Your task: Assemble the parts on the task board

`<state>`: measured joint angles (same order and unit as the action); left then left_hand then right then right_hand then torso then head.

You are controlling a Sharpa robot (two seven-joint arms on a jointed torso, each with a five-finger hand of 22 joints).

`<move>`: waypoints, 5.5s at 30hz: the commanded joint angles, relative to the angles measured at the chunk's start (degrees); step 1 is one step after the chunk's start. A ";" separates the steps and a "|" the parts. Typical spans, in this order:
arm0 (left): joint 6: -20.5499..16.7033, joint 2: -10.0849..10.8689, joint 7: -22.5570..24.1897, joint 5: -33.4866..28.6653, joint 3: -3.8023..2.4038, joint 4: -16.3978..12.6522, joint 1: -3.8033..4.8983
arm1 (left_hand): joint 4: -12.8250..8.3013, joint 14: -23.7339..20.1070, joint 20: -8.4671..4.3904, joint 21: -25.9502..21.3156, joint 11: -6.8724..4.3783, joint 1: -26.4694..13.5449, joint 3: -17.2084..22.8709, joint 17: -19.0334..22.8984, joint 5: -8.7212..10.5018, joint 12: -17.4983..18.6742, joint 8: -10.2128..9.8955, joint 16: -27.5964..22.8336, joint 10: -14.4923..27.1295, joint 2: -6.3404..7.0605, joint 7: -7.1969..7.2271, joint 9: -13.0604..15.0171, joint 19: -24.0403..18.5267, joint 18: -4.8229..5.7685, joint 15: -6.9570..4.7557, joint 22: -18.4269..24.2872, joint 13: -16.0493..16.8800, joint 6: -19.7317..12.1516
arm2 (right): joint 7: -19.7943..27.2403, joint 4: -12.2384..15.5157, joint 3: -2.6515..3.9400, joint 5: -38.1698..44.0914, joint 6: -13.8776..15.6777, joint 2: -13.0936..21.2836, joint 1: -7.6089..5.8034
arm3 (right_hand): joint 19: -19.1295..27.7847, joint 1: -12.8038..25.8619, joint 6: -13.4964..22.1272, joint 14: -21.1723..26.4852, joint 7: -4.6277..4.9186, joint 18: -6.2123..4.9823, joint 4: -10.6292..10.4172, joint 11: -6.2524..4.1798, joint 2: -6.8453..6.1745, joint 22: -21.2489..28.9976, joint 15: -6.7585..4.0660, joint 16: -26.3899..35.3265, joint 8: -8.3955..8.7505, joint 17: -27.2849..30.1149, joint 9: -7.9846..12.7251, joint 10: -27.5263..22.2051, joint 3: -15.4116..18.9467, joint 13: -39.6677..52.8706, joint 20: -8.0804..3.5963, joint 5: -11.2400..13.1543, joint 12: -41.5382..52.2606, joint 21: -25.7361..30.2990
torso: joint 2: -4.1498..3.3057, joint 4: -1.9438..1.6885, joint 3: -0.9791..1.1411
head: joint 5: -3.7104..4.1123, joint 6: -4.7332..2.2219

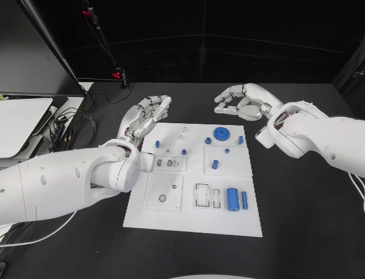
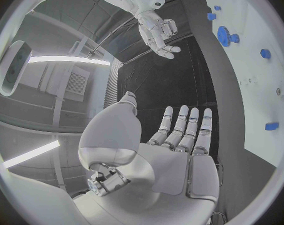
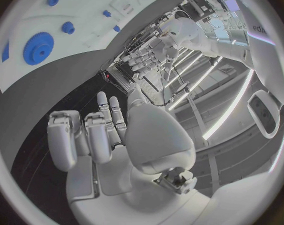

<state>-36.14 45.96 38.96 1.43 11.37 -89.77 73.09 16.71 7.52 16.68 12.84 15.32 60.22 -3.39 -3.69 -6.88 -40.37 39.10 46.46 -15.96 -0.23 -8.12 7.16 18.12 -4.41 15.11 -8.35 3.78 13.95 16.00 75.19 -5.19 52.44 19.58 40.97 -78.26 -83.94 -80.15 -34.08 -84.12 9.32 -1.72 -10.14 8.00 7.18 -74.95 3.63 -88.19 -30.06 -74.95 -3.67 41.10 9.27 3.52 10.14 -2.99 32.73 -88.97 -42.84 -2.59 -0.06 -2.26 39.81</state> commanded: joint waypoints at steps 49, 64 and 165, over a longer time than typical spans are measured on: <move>1.33 -0.09 18.07 0.43 -0.03 1.45 0.13 | 0.07 0.16 -0.02 0.37 -0.01 0.25 0.02 -0.05 -0.41 -0.39 0.36 0.24 -0.32 -1.33 -8.98 -0.33 0.27 -0.81 0.11 -0.03 -0.01 0.38 | -17.87 -5.78 0.40 38.33 -12.07 -8.46 1.72 | -2.98 -11.03 -16.78 -3.55 -0.02 0.54 -1.51 -1.15 -3.02 -10.23 -1.15 0.08 16.83 -2.95 -0.01 13.40 -2.49 0.01 -1.47 0.28 -17.00 0.36 | -2.06 -2.69 -0.48 | 2.85 0.87; 1.28 -0.13 17.90 0.43 -0.03 1.69 0.13 | 0.01 0.09 -0.02 0.39 0.00 0.59 -0.03 -0.04 -0.61 -0.42 0.40 0.24 -0.27 -1.76 -8.98 -0.50 0.18 -0.73 0.13 -0.01 -0.03 0.35 | -20.10 -5.74 0.40 39.26 -13.47 -8.18 1.75 | -2.85 -11.63 -16.64 -3.50 -0.03 0.49 -1.62 -1.01 -3.03 -10.02 -0.99 0.16 18.02 -2.71 -0.02 13.78 -2.77 0.06 -1.29 0.28 -17.90 0.44 | -1.89 -2.86 -0.56 | 3.10 1.43; 2.13 -0.83 17.37 0.43 0.15 2.27 0.10 | 0.00 0.13 -0.05 0.50 -0.01 1.50 -0.49 -0.05 -1.68 -0.67 0.72 0.39 -0.46 -2.59 -8.97 -0.95 -0.02 -0.63 0.16 0.00 -0.02 0.63 | -15.25 -11.24 3.11 43.33 1.49 -14.29 2.13 | -3.06 -18.24 -28.77 -3.67 -1.89 0.51 -5.04 -4.00 -3.18 -10.08 -3.62 0.64 19.62 -2.65 -0.49 28.93 -7.18 -0.10 -3.84 0.20 -25.76 0.59 | -2.47 -4.19 -0.95 | 1.85 0.62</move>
<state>-34.69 45.18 38.98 1.48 11.54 -87.52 73.12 16.71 7.51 16.68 13.04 15.32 61.78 -3.39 -3.67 -8.29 -40.77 39.55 46.46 -15.96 -2.29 -7.91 6.29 18.11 -4.41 15.10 -8.31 3.76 14.15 -0.60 64.15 -2.14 95.98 21.47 26.87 -76.01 -84.15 -97.64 -62.55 -84.05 7.37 -1.76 -15.06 4.10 4.01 -74.91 0.29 -87.69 -10.23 -74.94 -4.10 69.73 2.46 3.36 6.67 -2.60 7.09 -88.29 -44.97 -6.47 -0.92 -0.56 40.50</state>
